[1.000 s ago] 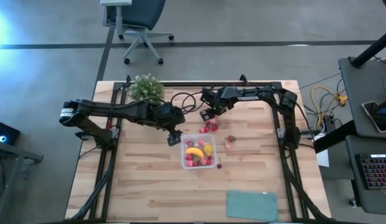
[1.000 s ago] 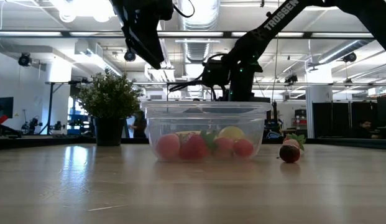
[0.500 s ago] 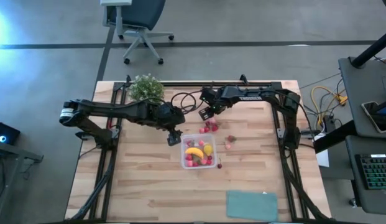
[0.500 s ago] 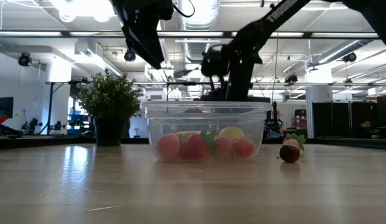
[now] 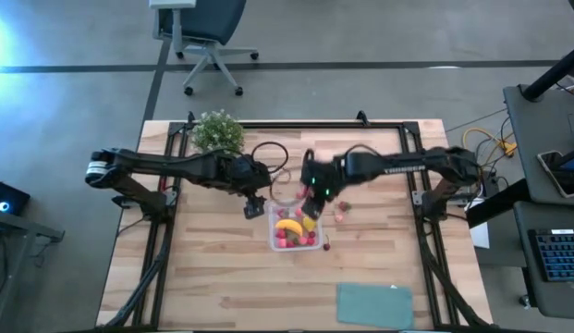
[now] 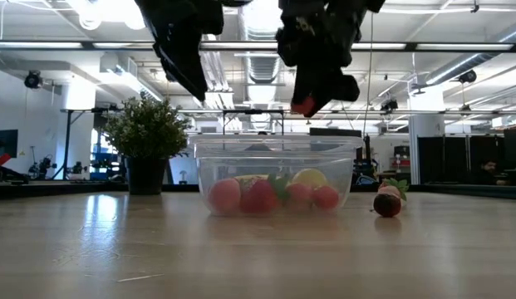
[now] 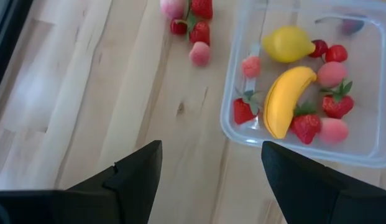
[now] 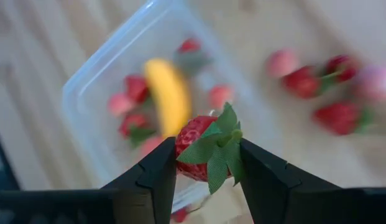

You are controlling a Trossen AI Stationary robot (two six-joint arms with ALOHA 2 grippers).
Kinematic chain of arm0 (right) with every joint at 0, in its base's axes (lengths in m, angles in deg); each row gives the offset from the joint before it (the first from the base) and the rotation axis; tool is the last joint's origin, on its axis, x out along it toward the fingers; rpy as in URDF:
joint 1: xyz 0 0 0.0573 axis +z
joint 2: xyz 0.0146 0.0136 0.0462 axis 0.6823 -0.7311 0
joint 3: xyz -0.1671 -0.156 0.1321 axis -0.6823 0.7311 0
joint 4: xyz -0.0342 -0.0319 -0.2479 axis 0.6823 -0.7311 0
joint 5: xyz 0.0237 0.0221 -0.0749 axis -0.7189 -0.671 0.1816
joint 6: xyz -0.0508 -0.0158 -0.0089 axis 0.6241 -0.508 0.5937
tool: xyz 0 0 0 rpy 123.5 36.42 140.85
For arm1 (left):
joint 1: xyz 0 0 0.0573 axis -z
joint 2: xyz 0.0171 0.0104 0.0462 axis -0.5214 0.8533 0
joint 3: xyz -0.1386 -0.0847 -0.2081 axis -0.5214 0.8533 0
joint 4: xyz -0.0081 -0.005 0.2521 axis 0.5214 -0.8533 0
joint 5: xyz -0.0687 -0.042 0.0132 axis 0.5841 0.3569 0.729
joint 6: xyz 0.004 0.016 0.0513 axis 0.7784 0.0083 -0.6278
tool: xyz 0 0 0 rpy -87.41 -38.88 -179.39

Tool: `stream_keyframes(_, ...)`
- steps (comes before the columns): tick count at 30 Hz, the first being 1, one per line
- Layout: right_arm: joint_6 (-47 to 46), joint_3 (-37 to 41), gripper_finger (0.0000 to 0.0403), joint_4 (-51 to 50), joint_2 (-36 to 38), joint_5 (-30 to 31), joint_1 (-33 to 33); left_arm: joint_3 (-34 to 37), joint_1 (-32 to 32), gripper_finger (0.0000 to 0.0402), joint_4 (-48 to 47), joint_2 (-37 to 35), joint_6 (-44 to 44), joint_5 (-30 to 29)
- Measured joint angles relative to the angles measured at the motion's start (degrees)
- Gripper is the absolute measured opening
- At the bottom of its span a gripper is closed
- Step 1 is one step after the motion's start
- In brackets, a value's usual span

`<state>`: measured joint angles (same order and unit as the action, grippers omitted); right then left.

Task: Pick and placing Produce into tupperware
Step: Put the red strawberry into the transparent container, then put the pink peach into the transparent container

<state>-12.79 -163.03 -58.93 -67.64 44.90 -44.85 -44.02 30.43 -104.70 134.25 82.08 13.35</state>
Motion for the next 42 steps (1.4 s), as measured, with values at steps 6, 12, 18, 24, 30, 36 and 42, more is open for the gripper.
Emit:
stream_keyframes(6,-4.3,0.1,0.0164,2.9,-3.9,1.7,6.1,0.6,0.0,0.0261,-0.2,-0.9,-1.4,0.0)
stream_keyframes(12,-9.5,0.1,0.0204,3.7,-5.6,4.5,7.8,1.3,0.0,0.0261,-0.2,-1.0,-3.1,0.1)
stream_keyframes(18,-10.3,-1.3,0.0243,3.6,-3.1,11.9,7.8,2.8,0.0,0.0261,1.0,-1.0,-3.6,1.0)
stream_keyframes(24,-11.1,-1.9,0.0260,0.4,2.8,18.2,7.3,3.0,-1.2,0.0261,10.1,-1.0,-8.9,3.7)
stream_keyframes(30,-13.9,-0.6,0.0261,-14.0,10.2,25.0,7.1,3.6,-7.7,0.0261,24.1,1.9,-11.9,10.0)
stream_keyframes(36,-17.9,2.7,0.0258,-23.0,18.7,27.7,7.3,2.7,-12.3,0.0261,31.3,10.9,-11.9,16.2)
stream_keyframes(42,-22.6,8.6,0.0260,-23.8,26.4,28.2,7.6,-0.1,-12.4,0.0261,30.9,19.2,-13.5,17.2)
